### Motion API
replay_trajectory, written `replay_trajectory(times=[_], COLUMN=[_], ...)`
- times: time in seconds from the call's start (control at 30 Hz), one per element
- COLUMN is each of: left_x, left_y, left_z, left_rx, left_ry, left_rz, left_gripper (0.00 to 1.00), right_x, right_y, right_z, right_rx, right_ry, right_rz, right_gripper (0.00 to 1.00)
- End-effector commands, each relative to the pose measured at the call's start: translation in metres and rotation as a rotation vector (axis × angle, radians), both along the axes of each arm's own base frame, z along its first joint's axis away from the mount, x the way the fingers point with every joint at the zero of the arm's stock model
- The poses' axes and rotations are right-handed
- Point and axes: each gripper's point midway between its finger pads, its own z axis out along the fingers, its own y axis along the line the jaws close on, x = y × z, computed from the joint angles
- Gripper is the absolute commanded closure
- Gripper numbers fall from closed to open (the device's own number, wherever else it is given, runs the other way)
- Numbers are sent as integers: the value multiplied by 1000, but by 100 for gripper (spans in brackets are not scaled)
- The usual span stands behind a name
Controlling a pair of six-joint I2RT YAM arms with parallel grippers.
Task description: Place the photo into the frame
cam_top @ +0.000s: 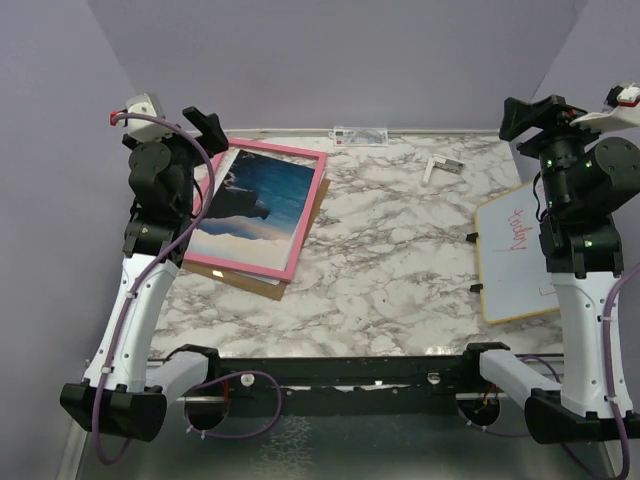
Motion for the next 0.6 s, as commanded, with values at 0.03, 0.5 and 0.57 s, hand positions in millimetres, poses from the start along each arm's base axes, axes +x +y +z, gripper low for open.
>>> replay_trajectory(times=[0.03, 0.5, 0.57], left_x=[1, 21, 18], left_y=[-13, -106, -124], left_z=[-10, -153, -182], left_rx=[-57, -58, -32], left_ry=[-35, 395, 477], left_rz=[-74, -464, -492], left_gripper=[1, 1, 1], right_x=[8, 44, 45], right_y=[23, 126, 137], right_z=[-9, -162, -188], right_rx=[8, 288, 302], right_ry=[10, 491, 581], right_rz=[131, 651, 666], right_gripper=[21, 32, 34])
